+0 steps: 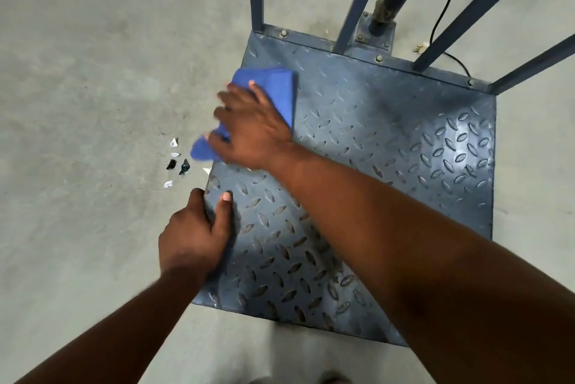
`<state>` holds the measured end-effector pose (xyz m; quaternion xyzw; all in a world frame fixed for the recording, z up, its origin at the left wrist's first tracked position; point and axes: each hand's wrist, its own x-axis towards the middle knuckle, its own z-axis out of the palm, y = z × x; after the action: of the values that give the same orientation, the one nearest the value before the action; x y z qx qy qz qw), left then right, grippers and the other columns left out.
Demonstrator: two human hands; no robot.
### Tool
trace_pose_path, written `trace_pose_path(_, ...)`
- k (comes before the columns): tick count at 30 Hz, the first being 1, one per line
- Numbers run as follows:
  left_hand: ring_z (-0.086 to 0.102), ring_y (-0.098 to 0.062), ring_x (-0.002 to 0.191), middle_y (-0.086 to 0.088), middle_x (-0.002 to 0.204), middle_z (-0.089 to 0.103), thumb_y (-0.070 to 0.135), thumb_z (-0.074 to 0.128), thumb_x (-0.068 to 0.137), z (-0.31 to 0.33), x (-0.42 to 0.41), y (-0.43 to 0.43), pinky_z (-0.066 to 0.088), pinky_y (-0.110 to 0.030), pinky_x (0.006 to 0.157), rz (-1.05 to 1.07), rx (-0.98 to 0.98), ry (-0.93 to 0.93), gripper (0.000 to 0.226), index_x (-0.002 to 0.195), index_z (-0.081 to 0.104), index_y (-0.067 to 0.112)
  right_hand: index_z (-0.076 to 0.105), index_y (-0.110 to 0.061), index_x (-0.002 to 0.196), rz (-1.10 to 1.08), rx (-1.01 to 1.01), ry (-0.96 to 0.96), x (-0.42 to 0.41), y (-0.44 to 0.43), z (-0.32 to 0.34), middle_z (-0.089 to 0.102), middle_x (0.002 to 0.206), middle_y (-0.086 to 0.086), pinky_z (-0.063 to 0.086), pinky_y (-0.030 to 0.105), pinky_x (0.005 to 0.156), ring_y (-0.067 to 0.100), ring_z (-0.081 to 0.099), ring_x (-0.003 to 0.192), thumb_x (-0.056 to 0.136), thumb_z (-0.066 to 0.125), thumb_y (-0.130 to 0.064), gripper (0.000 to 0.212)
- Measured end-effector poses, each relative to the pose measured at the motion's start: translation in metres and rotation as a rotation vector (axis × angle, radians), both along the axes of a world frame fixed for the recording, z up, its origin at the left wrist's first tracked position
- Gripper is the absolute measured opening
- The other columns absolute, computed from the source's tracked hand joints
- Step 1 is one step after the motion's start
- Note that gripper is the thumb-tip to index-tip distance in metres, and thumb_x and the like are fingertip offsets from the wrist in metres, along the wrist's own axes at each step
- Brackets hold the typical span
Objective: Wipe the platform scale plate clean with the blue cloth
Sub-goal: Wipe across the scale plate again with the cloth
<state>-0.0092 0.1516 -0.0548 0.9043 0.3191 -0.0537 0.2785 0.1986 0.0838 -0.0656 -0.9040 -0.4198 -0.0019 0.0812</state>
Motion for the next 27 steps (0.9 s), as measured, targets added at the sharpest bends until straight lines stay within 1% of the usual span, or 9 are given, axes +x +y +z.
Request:
trace_pose_path(3, 0.062, -0.042, 0.075, 0.001, 0.067, 0.053, 0.076, 0.029, 0.098, -0.001, 0.000, 0.000, 0.039, -0.040, 0.064, -0.007, -0.001, -0.011, 0.055, 0.090, 0.042, 0.023, 0.052, -0.024, 0.146, -0.290, 0.011, 0.015, 0.038, 0.000, 0.005, 0.033, 0.165, 0.008, 0.014, 0.051, 0.127, 0.027, 0.025, 0.155, 0.092, 0.041, -0.061, 0.066)
trace_pose_path(5, 0.064, -0.044, 0.078, -0.002, 0.068, 0.056, 0.076, 0.029, 0.098, -0.002, -0.001, 0.000, 0.041, -0.041, 0.064, -0.003, -0.002, -0.004, 0.054, 0.090, 0.042, 0.024, 0.042, -0.021, 0.155, -0.421, 0.034, 0.036, 0.055, -0.002, 0.007, 0.028, 0.168, 0.009, 0.011, 0.050, 0.128, 0.026, 0.022, 0.157, 0.094, 0.038, -0.061, 0.073)
trace_pose_path(9, 0.065, -0.044, 0.082, -0.002, 0.071, 0.057, 0.070, 0.037, 0.102, -0.002, -0.001, 0.001, 0.042, -0.041, 0.066, 0.007, -0.025, 0.023, 0.046, 0.092, 0.043, 0.025, 0.039, -0.018, 0.157, -0.568, 0.082, 0.024, 0.068, -0.007, 0.005, 0.027, 0.169, 0.009, 0.010, 0.046, 0.129, 0.025, 0.020, 0.157, 0.096, 0.037, -0.058, 0.073)
trace_pose_path(15, 0.066, -0.043, 0.080, -0.003, 0.073, 0.061, 0.072, 0.035, 0.101, -0.002, 0.000, 0.001, 0.044, -0.041, 0.066, 0.003, -0.026, 0.011, 0.047, 0.091, 0.041, 0.026, 0.029, -0.012, 0.161, -0.665, 0.099, 0.079, 0.110, -0.014, 0.008, 0.018, 0.171, 0.014, 0.007, 0.044, 0.130, 0.028, 0.017, 0.158, 0.097, 0.039, -0.054, 0.077)
trace_pose_path(19, 0.067, -0.043, 0.082, -0.003, 0.072, 0.059, 0.071, 0.036, 0.101, -0.002, 0.002, 0.002, 0.043, -0.041, 0.066, -0.010, -0.016, 0.030, 0.047, 0.094, 0.042, 0.025, 0.030, -0.006, 0.160, -0.592, 0.020, 0.014, 0.102, -0.018, 0.010, 0.009, 0.173, 0.013, 0.006, 0.045, 0.130, 0.026, 0.011, 0.160, 0.102, 0.030, -0.048, 0.072)
trace_pose_path(23, 0.067, -0.044, 0.082, -0.002, 0.071, 0.056, 0.070, 0.037, 0.101, -0.002, 0.002, 0.002, 0.043, -0.042, 0.066, -0.016, -0.039, 0.034, 0.048, 0.094, 0.044, 0.023, 0.031, -0.016, 0.161, -0.172, 0.000, 0.020, 0.060, -0.064, 0.013, 0.016, 0.172, 0.008, 0.014, 0.048, 0.129, 0.024, 0.015, 0.159, 0.103, 0.035, -0.045, 0.065)
trace_pose_path(24, 0.067, -0.043, 0.080, -0.002, 0.070, 0.057, 0.071, 0.036, 0.101, -0.001, 0.000, 0.002, 0.044, -0.042, 0.065, -0.014, -0.045, 0.027, 0.048, 0.094, 0.043, 0.024, 0.032, -0.018, 0.161, -0.128, -0.013, 0.039, 0.052, -0.084, 0.011, 0.018, 0.172, 0.007, 0.016, 0.048, 0.129, 0.024, 0.017, 0.159, 0.104, 0.037, -0.045, 0.064)
trace_pose_path(25, 0.067, -0.043, 0.079, -0.002, 0.069, 0.057, 0.073, 0.035, 0.101, 0.001, 0.001, 0.002, 0.045, -0.042, 0.065, -0.016, -0.051, 0.015, 0.050, 0.093, 0.042, 0.024, 0.032, -0.019, 0.161, -0.157, -0.018, 0.045, 0.049, -0.106, 0.010, 0.020, 0.171, 0.007, 0.016, 0.048, 0.128, 0.025, 0.018, 0.158, 0.103, 0.038, -0.046, 0.064)
trace_pose_path(27, 0.067, -0.042, 0.076, -0.001, 0.067, 0.057, 0.077, 0.030, 0.099, 0.002, 0.001, 0.001, 0.045, -0.042, 0.063, -0.022, -0.045, 0.001, 0.054, 0.091, 0.041, 0.025, 0.030, -0.019, 0.162, -0.373, -0.017, 0.031, 0.053, -0.140, 0.009, 0.020, 0.171, 0.009, 0.014, 0.048, 0.128, 0.028, 0.019, 0.158, 0.103, 0.036, -0.050, 0.066)
